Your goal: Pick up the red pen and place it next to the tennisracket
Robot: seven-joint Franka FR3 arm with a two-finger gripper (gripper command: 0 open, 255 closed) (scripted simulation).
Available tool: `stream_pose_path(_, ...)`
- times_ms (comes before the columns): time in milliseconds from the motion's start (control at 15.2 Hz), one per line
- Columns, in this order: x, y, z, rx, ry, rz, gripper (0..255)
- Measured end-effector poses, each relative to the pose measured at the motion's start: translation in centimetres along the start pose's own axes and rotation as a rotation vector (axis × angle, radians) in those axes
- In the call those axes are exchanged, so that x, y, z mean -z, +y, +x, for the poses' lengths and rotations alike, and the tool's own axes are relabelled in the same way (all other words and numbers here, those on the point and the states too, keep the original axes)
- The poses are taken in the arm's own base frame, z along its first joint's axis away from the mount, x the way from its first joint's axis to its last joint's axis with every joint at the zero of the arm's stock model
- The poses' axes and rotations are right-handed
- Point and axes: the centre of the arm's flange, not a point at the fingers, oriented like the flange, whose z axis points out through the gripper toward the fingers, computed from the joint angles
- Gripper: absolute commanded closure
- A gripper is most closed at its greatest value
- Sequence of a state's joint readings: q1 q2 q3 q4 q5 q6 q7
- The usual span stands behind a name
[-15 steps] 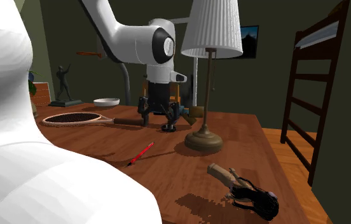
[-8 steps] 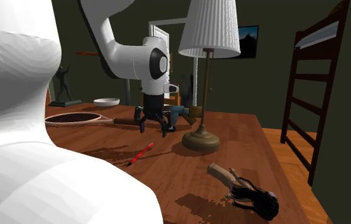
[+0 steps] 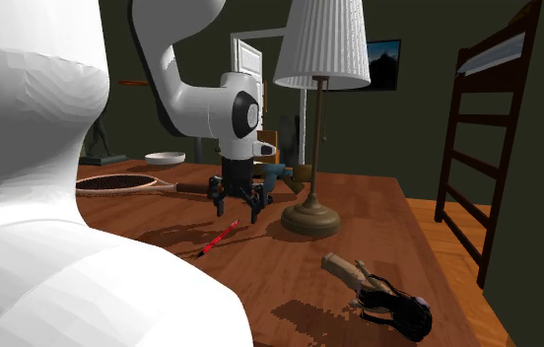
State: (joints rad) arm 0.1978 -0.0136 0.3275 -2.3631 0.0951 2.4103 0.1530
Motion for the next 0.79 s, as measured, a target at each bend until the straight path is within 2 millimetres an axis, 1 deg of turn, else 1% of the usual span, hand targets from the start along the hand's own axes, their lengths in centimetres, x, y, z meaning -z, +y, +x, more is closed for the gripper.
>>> stream_pose_path(198,-0.04,0.01,0.00,0.000,0.000,0.000,0)
stream_pose_path(264,-0.04,0.01,0.00,0.000,0.000,0.000,255)
stream_pose_path(462,0.18,0.34,0.14,-0.006,0.004,-0.002,255)
stream_pose_path(792,0.12,0.14,0.10,-0.004,0.002,0.000,255)
